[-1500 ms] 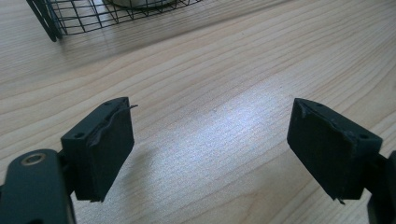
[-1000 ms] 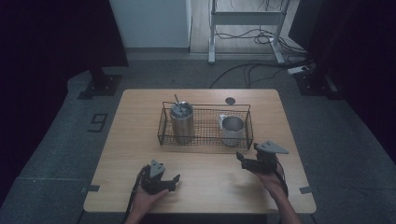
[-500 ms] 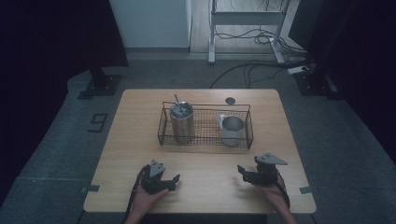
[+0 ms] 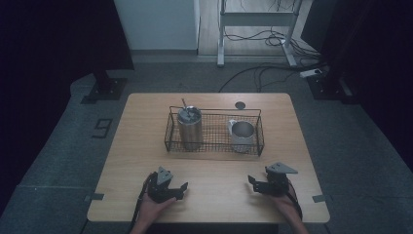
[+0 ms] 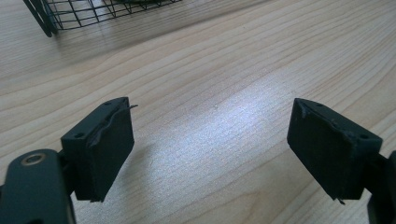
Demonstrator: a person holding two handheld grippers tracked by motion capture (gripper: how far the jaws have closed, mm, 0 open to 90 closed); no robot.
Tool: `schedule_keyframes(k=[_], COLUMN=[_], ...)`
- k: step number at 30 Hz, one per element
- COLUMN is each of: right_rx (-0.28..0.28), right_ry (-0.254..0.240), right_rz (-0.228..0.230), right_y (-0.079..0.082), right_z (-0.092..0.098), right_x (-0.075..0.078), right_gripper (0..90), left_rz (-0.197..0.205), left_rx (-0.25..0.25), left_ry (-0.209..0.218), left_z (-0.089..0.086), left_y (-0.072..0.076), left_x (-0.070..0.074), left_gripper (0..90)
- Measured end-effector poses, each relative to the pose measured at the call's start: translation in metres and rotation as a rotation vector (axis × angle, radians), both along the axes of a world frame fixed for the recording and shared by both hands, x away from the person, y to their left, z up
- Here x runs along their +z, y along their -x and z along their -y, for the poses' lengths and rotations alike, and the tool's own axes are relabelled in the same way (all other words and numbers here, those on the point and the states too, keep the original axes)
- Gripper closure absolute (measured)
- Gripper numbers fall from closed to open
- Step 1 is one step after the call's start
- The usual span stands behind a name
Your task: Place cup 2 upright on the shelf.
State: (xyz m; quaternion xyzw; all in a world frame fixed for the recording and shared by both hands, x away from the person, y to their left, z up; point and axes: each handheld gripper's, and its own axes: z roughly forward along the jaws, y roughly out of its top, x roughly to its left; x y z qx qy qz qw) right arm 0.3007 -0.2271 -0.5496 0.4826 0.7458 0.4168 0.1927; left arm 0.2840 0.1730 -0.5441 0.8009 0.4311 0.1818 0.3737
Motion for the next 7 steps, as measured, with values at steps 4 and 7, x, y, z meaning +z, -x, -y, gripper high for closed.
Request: schedule_keyframes(k=[4,7], right_rx=[-0.002,-0.003], right_ry=[-0.003,-0.002], right_rz=[0.003,0.002], right_y=[0.0001,-0.0001], right_z=[0.0006,0.0011], right_x=[0.0006,0.0001], right_gripper=[15.4,15.4], left_rz=[-0.001,-0.002], left_rx=[0.001,0.0], left_ry=[0.002,0.001], left_z=[-0.0002,-0.0002], left_y=[-0.0002,-0.0004], left_x=[0.0,-0.0001], left_gripper=[14.8,14.9])
